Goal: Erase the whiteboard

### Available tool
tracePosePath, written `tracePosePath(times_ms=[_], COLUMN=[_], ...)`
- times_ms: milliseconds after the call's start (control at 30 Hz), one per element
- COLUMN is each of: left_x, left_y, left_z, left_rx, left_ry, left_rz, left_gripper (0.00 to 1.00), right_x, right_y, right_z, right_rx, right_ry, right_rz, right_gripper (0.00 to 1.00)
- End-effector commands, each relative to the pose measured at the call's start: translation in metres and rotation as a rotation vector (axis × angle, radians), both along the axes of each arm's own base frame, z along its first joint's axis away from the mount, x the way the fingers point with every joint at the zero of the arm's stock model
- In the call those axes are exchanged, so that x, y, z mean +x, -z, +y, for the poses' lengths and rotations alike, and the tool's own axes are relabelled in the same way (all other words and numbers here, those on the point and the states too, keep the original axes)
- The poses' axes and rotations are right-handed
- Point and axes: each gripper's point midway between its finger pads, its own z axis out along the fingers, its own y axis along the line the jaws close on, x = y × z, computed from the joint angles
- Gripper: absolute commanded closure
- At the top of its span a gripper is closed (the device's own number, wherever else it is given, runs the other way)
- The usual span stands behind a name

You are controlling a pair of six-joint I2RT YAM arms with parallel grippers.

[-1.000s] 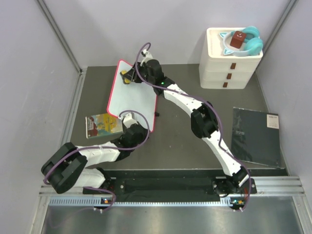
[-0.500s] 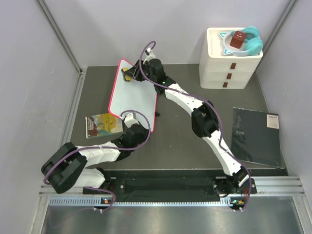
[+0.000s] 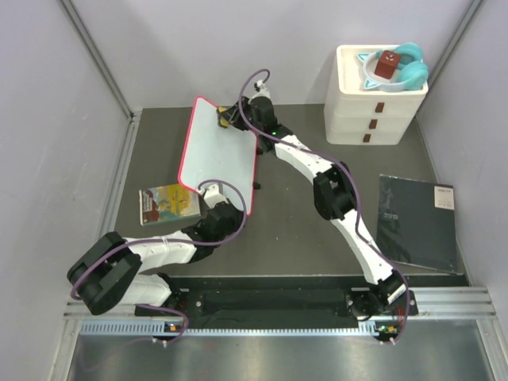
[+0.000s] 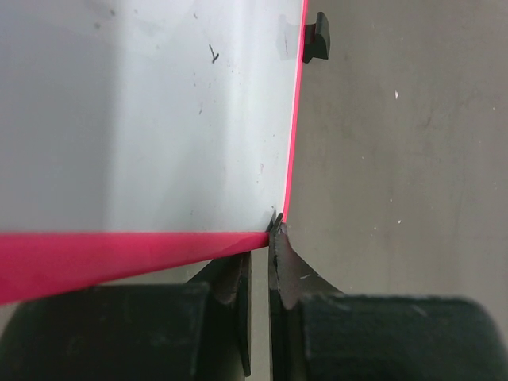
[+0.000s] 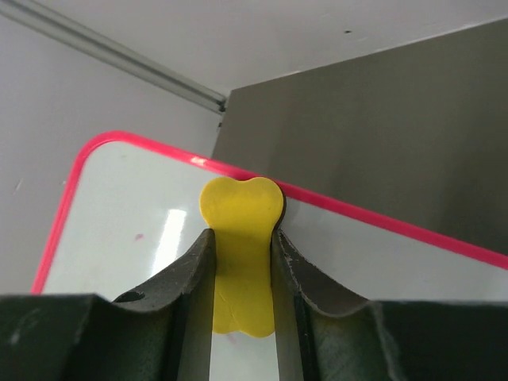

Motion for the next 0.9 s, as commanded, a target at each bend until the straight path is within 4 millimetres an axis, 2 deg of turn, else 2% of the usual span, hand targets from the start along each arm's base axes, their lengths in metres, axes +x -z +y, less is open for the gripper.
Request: tracePosePath(times_ms=[0, 200, 233, 300, 367, 600, 733, 867], left_x=[-0.080, -0.081, -0.080, -0.081, -0.080, -0.081, -0.081, -0.081], left_y=[0.070, 0.070, 0.070, 0.070, 0.070, 0.070, 0.070, 0.070], left_z=[0.017, 0.016, 0.016, 0.016, 0.016, 0.015, 0.016, 0.016], left_rx=[0.294, 0.297, 0.298, 0.297, 0.298, 0.300, 0.303, 0.307], left_ry=[0.327, 0.329, 0.329, 0.330, 0.331, 0.332, 0.332, 0.331], left_rz=[0.273, 0.274, 0.272, 0.272, 0.272, 0.272, 0.270, 0.270], left_gripper=[1.00, 1.00, 1.00, 1.00, 1.00, 1.00, 1.00, 1.00], right_x=[-0.015, -0.035, -0.042, -0.057, -0.075, -0.122, -0.126, -0.103], right_y=[0.083, 0.061, 0.062, 0.046, 0.041, 0.007, -0.009, 0.004], right_z=[-0.015, 0.001, 0.005, 0.017, 0.030, 0.066, 0.077, 0.069], right_rx=[-0.177, -0.164, -0.168, -0.176, -0.194, -0.187, -0.154, -0.139], right_ry=[-0.006, -0.131, -0.151, -0.195, -0.234, -0.360, -0.385, -0.323], right_rz=[0.171, 0.135, 0.134, 0.091, 0.071, -0.011, -0.038, 0.003], right_gripper=[1.00, 1.00, 1.00, 1.00, 1.00, 1.00, 1.00, 1.00])
